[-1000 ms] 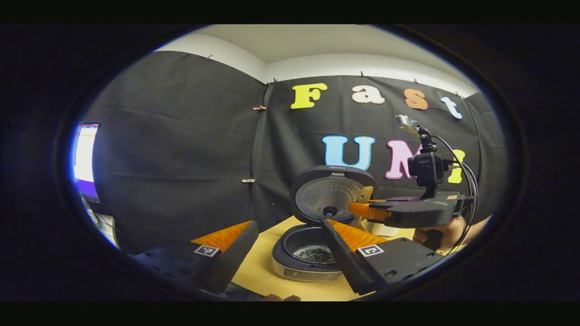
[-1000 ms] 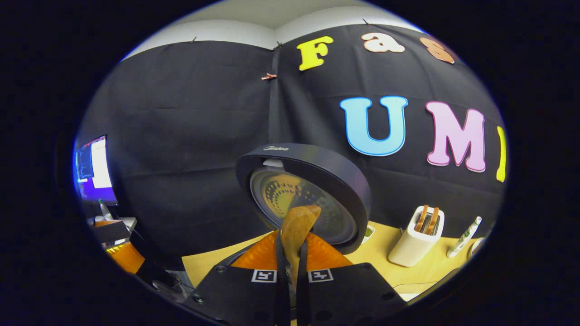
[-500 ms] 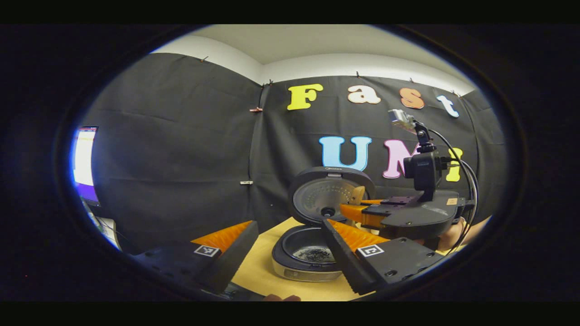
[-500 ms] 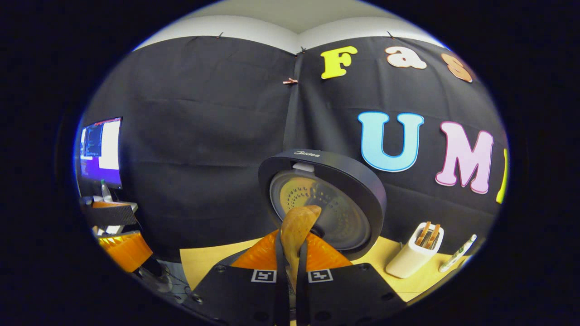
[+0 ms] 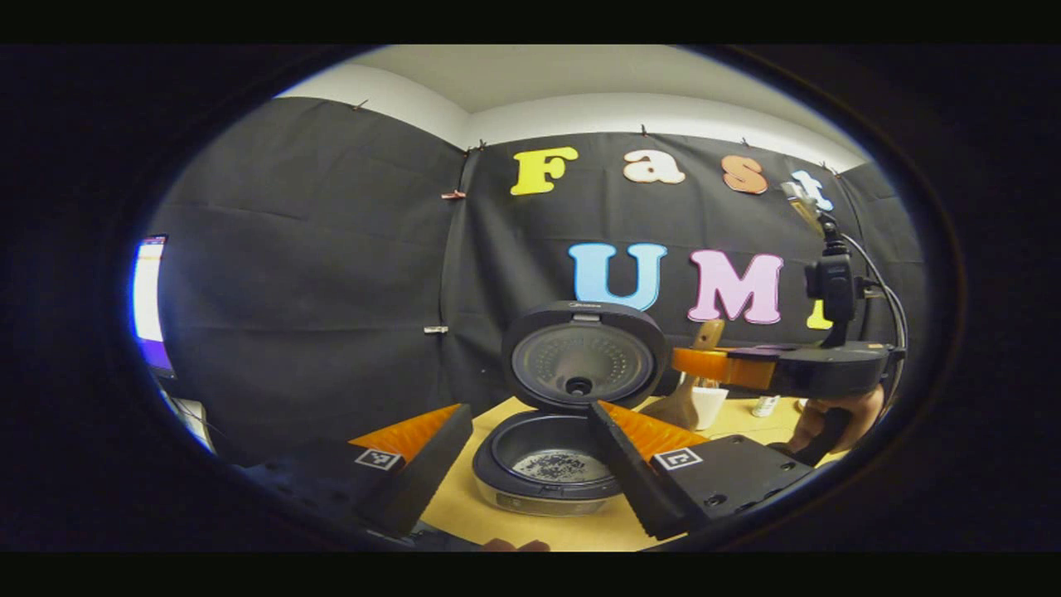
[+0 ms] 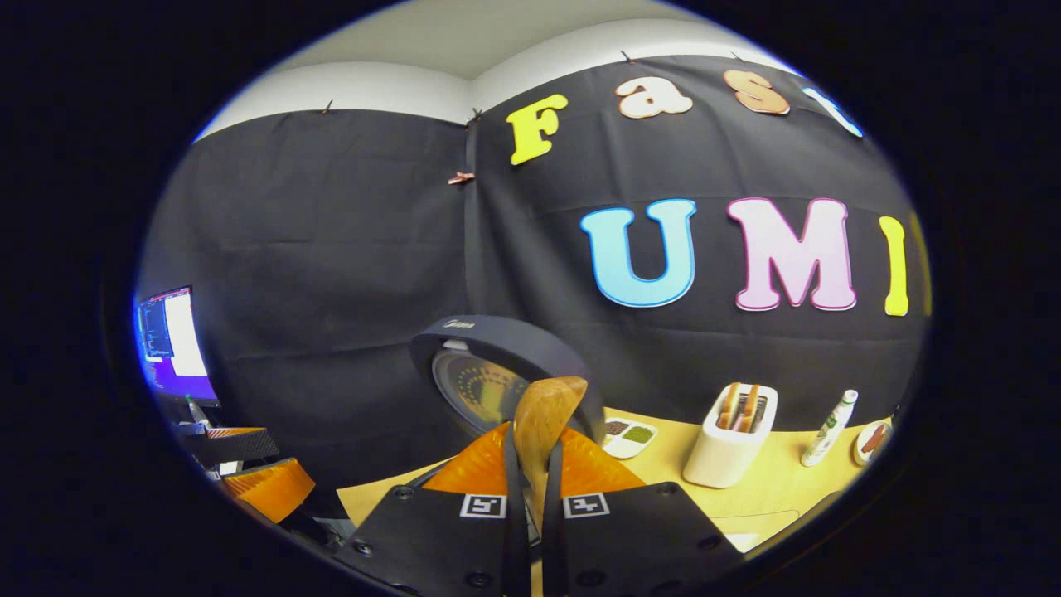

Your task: Close the left gripper, press the button to open the rice cooker; take a wooden spoon from the chopstick holder with the right hand, scoop a spoonful of rice and pour it into the rice cooker, then put the wooden spoon back into the chopstick holder.

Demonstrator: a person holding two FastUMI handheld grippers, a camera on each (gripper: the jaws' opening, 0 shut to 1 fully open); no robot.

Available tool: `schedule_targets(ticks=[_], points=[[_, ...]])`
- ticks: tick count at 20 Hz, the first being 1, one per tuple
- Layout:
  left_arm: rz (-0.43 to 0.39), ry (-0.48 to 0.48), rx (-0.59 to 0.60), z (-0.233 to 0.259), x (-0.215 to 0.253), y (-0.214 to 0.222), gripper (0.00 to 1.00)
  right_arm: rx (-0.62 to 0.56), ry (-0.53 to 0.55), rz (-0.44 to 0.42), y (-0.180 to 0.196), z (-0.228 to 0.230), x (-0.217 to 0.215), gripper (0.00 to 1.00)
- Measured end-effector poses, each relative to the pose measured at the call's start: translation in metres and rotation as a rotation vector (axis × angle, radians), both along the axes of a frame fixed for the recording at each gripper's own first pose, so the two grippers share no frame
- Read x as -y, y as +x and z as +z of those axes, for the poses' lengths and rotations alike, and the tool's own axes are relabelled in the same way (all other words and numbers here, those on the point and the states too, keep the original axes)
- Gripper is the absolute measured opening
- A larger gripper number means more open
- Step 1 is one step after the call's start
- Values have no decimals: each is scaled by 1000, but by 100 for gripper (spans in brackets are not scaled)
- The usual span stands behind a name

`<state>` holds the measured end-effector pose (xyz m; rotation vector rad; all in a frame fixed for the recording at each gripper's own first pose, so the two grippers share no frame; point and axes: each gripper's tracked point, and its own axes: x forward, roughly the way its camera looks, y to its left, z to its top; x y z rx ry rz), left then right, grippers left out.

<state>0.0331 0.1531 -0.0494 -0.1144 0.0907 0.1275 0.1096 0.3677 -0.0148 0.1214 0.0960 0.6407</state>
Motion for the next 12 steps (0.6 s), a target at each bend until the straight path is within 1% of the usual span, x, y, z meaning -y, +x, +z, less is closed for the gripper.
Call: schedule_targets(ticks=[6, 12], points=[[3, 44, -10, 10, 22, 10, 95, -60, 41, -152, 23, -2, 96, 10], [15, 81, -11, 11, 41, 14, 95, -91, 24, -296, 39, -12, 207, 10]])
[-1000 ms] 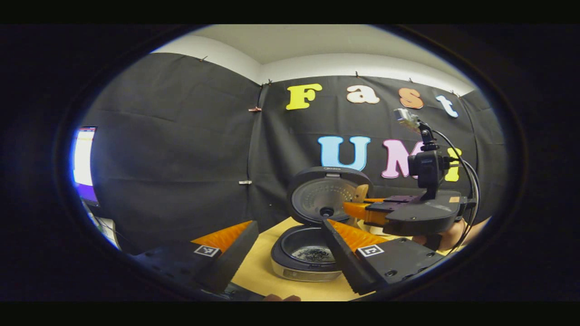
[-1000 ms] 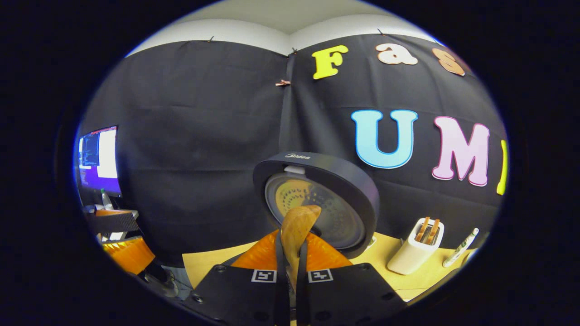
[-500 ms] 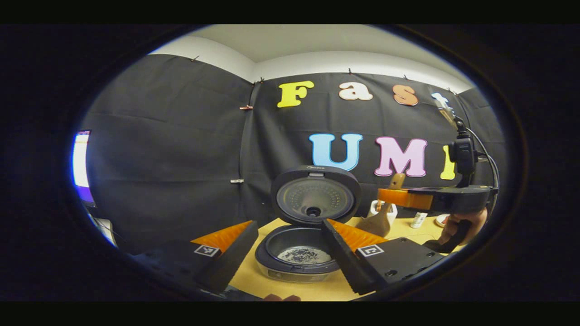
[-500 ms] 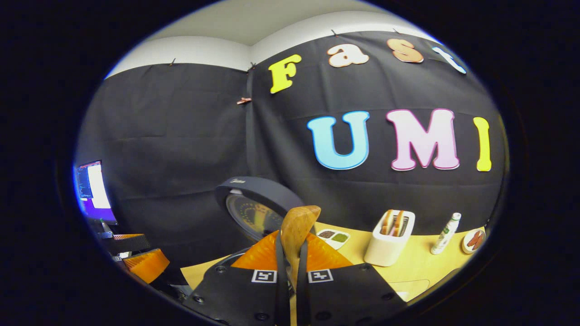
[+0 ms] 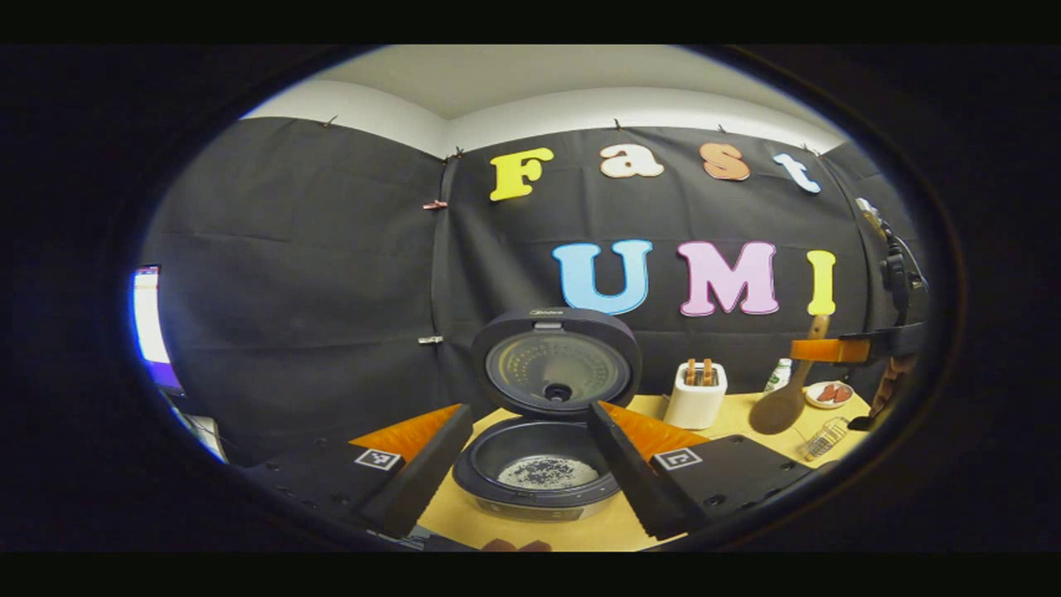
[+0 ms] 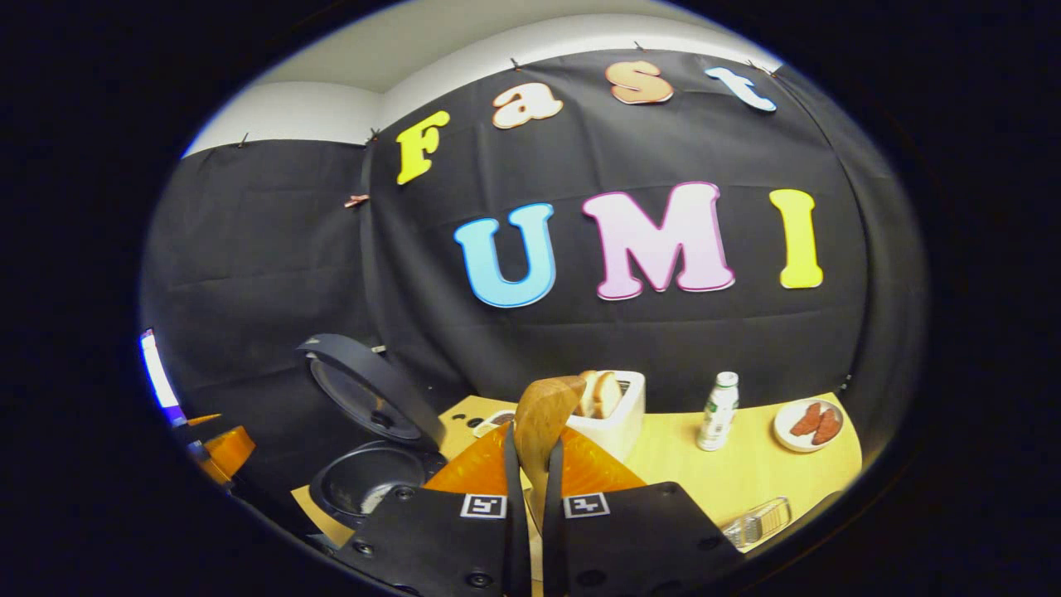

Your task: Close the left gripper, press the button to open the rice cooker; take a wooden spoon from the chopstick holder with the right hand, scoop a spoonful of rice and pour it into the rice cooker, then put the wooden spoon back into the chopstick holder.

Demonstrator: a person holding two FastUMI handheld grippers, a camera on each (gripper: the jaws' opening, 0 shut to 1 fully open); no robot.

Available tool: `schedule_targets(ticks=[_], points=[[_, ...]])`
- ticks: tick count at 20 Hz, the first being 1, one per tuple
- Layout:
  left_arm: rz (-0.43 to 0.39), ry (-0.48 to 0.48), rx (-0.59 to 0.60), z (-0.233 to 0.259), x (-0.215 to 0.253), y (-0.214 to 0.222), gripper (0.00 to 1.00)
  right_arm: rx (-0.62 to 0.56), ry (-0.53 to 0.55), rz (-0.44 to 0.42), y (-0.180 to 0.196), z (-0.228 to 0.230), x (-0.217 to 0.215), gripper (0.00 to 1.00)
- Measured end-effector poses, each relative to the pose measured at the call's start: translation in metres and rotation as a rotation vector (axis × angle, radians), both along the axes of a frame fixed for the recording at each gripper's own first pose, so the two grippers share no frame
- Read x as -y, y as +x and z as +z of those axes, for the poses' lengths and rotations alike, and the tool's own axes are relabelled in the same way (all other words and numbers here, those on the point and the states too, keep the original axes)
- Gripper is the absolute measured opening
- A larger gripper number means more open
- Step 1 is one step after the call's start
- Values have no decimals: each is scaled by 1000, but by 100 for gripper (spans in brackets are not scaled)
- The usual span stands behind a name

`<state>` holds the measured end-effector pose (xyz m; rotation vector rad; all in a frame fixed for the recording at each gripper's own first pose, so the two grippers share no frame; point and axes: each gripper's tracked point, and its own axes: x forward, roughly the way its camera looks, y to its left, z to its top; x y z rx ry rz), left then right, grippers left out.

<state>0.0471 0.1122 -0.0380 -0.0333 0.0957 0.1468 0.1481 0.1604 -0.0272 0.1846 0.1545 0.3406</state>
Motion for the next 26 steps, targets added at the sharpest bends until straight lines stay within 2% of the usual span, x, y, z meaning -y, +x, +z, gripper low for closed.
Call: schedule_targets(ticks=[7, 12, 15, 18, 22, 26], points=[[28, 24, -5, 5, 15, 9, 95, -33, -6, -176, 17, -18, 121, 10], [30, 40, -2, 12, 29, 8, 94, -93, -19, -284, 22, -51, 192, 10], [-17, 11, 4, 11, 51, 6, 93, -136, -38, -319, 24, -75, 214, 10], [-19, 36, -5, 11, 55, 2, 96, -181, -50, -346, 24, -101, 230, 10], [-29, 49, -18, 9, 63, -3, 95, -267, -54, -363, 19, -138, 238, 10], [-38, 38, -15, 11, 68, -5, 96, -301, -83, -358, 10, -153, 237, 11]])
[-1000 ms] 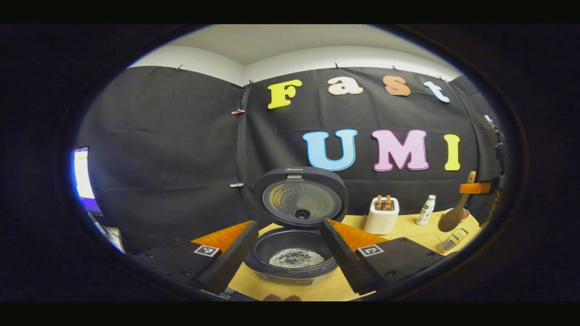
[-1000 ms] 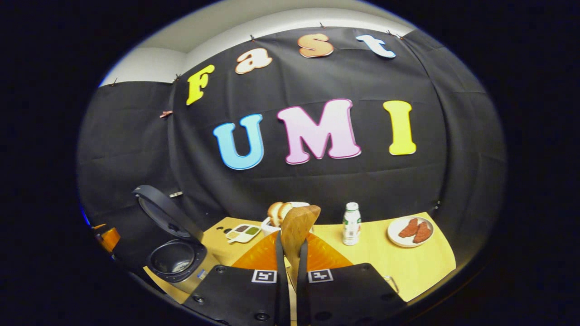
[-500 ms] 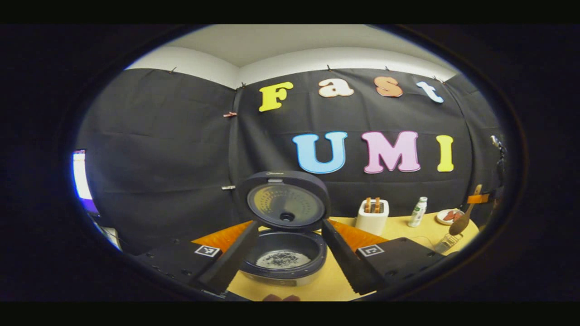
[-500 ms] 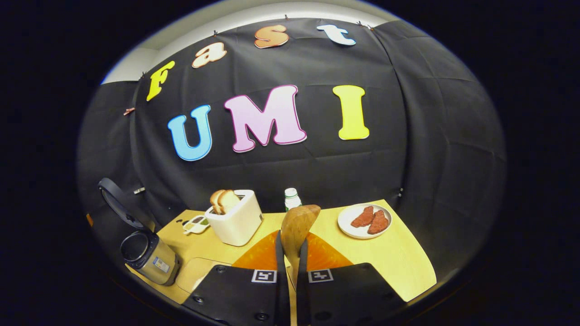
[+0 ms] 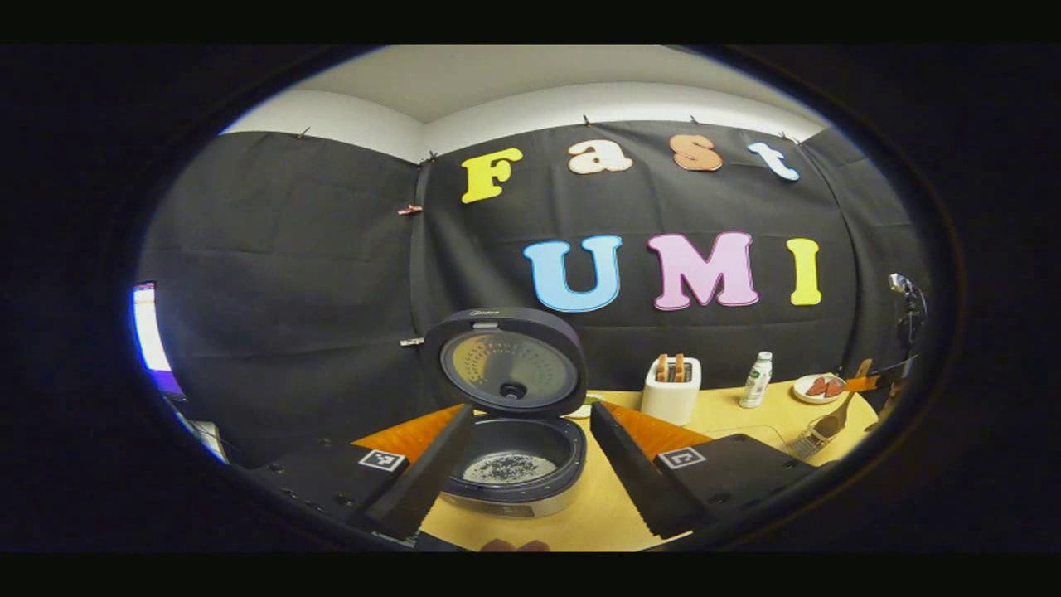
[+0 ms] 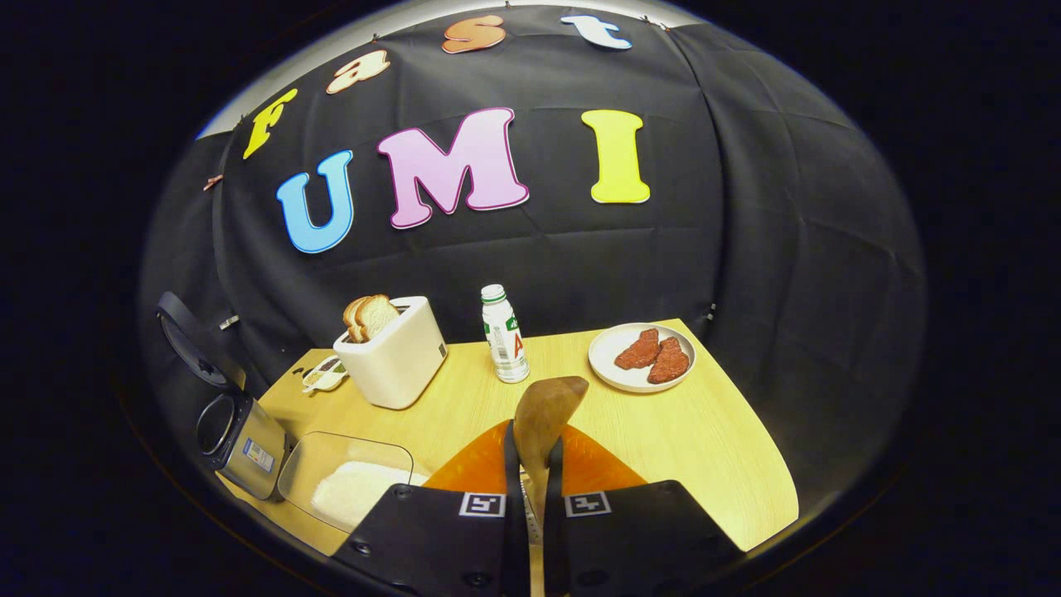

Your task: Close the left gripper, press the button to open the rice cooker; take a wooden spoon from the chopstick holder with the right hand, scoop a spoonful of rice and pour it into the rice cooker, then put the wooden spoon back into the chopstick holder.

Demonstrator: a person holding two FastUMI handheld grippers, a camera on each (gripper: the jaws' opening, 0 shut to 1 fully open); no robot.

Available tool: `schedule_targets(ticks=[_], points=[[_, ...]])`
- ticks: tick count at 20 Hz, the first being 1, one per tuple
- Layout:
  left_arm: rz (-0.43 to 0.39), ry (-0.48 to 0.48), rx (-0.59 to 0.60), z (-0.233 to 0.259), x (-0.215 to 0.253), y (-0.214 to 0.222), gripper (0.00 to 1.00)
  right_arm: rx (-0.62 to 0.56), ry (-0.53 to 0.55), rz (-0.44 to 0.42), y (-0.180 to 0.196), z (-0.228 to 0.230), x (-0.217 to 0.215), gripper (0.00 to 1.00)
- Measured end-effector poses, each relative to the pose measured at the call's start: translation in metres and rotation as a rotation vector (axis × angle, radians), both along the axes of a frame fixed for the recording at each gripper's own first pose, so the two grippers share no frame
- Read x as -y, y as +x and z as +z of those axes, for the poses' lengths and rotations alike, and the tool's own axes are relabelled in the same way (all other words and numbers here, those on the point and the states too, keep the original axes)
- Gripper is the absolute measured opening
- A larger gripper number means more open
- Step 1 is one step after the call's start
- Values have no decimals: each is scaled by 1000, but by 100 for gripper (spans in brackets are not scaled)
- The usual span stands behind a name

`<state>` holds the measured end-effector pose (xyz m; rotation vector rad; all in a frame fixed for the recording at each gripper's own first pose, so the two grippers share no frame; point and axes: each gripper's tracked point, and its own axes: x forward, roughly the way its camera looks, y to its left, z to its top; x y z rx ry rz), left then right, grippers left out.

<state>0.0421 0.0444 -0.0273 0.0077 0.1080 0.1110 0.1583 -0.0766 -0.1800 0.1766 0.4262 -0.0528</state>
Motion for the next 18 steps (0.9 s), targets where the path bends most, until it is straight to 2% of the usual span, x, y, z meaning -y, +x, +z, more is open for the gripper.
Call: schedule_targets(ticks=[4, 6, 7, 8, 10, 11, 12, 15, 18], points=[[-6, -1, 4, 1, 1, -1, 95, -62, 2, -12, -11, -21, 3, 17], [-10, -7, 6, 3, 0, -3, 95, -84, -10, -46, -20, -30, 13, 19], [-12, -6, 6, 2, 1, -3, 95, -78, -12, -64, -21, -28, 18, 22], [-13, -6, 7, 2, 1, -3, 95, -70, -20, -87, -23, -23, 23, 30], [-15, -14, 6, 1, 1, -3, 95, -66, -12, -114, -27, -18, 28, 33], [-16, -18, 5, 1, 0, -3, 94, -65, -2, -124, -28, -14, 29, 29], [-15, -23, 4, 1, 0, -2, 95, -59, -3, -138, -29, -12, 33, 37], [-13, -30, 15, 4, -3, 0, 95, -54, 4, -166, -34, -5, 36, 43], [-12, -32, 27, 7, -8, 6, 94, -31, -6, -188, -42, 8, 40, 45]])
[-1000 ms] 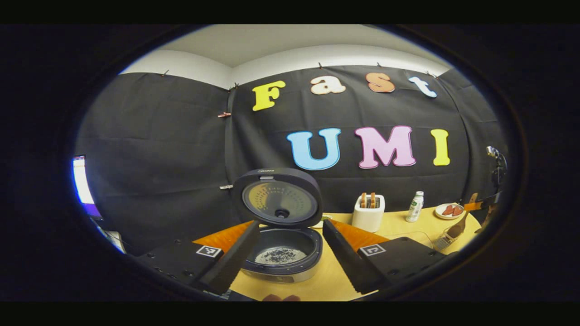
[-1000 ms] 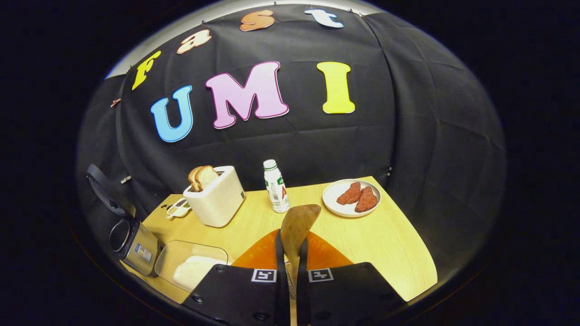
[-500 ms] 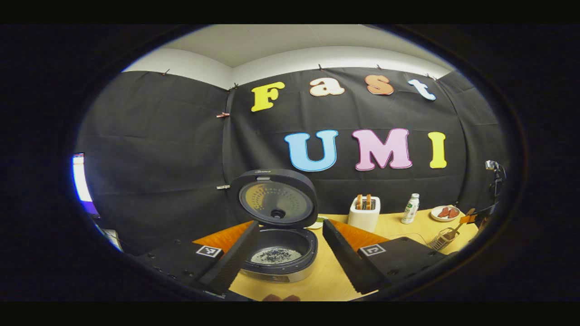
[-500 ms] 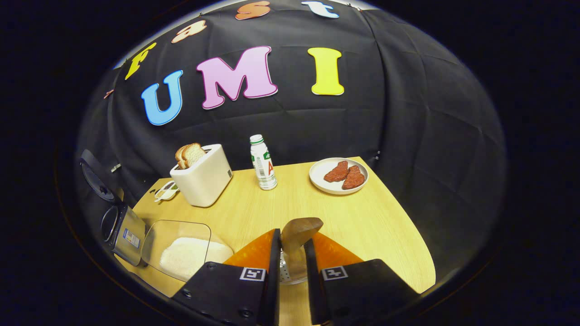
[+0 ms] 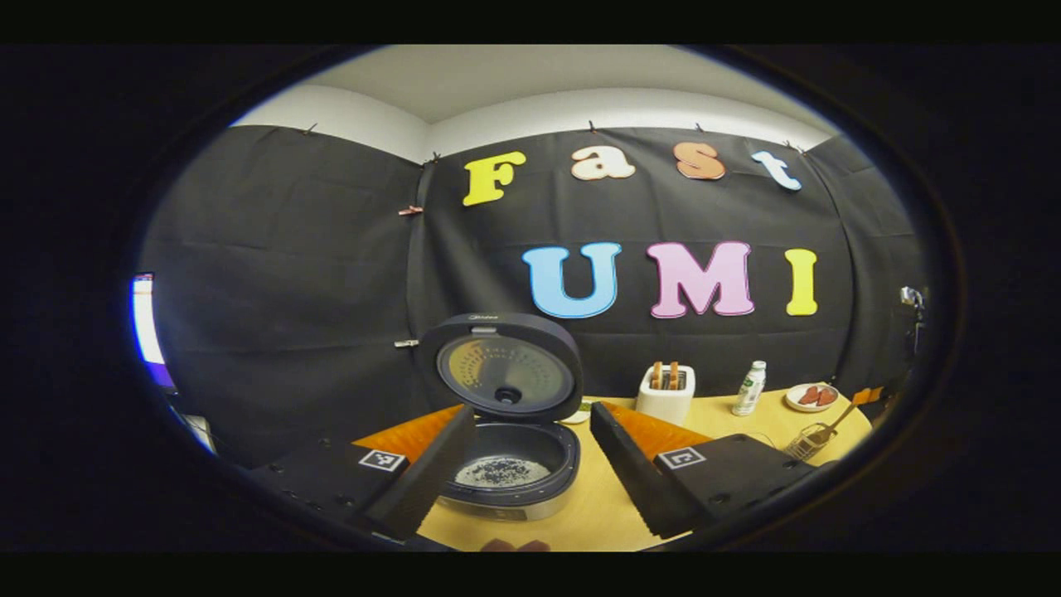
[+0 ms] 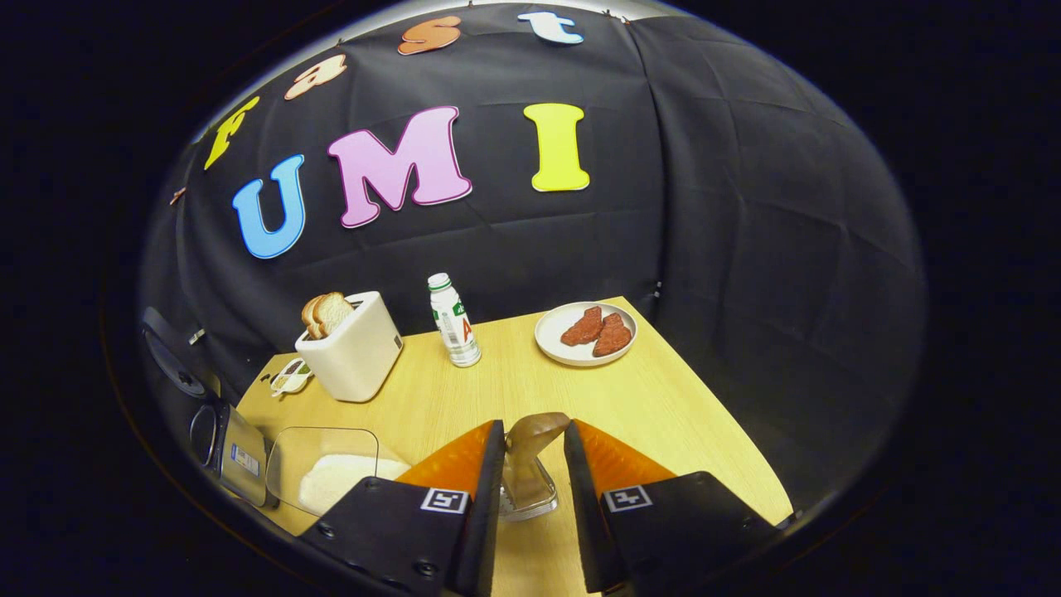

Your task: Close the left gripper, press the button to open the rice cooker; take a wooden spoon from the chopstick holder with the right hand, scoop a spoonful of rice and pour it into the rice cooker, then put the wooden spoon back into the chopstick holder.

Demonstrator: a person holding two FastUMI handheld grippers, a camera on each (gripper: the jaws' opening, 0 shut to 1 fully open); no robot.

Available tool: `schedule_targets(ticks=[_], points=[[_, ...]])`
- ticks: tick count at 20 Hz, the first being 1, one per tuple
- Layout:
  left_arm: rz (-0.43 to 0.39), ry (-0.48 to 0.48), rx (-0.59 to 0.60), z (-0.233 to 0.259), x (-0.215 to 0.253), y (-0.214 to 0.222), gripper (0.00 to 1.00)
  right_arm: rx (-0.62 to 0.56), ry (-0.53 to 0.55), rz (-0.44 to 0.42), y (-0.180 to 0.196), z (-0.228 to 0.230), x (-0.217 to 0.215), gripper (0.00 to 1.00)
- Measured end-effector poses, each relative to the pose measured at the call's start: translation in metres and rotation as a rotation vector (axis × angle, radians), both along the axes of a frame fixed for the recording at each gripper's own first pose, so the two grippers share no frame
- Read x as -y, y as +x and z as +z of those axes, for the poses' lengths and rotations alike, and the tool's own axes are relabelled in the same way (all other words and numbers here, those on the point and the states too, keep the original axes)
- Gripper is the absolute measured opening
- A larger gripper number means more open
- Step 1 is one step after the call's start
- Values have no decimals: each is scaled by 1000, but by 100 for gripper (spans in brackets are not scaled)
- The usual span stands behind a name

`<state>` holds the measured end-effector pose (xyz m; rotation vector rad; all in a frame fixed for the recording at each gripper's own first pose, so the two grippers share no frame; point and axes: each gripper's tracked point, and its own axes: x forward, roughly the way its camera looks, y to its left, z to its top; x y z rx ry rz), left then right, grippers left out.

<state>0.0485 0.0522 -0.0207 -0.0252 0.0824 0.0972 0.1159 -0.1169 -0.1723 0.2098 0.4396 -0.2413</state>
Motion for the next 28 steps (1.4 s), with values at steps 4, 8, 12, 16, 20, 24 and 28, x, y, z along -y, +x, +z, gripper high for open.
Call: schedule_targets(ticks=[4, 8, 12, 16, 20, 24, 28], points=[[-9, -10, 18, 6, -6, 11, 95, 110, 0, -31, -11, 43, -2, 33], [-37, 0, 44, 17, -16, 33, 94, 188, -20, 16, -15, 73, -26, 45], [-61, 31, 81, 40, -30, 63, 95, 212, -57, 92, -18, 85, -58, 45], [-84, 36, 113, 52, -39, 94, 94, 228, -123, 166, -25, 89, -87, 47], [-69, 45, 139, 65, -55, 123, 96, 211, -121, 209, -31, 83, -110, 51], [-85, 70, 157, 80, -63, 151, 94, 213, -131, 232, -33, 85, -123, 51], [-122, 77, 178, 95, -62, 174, 98, 203, -124, 234, -31, 81, -129, 51]])
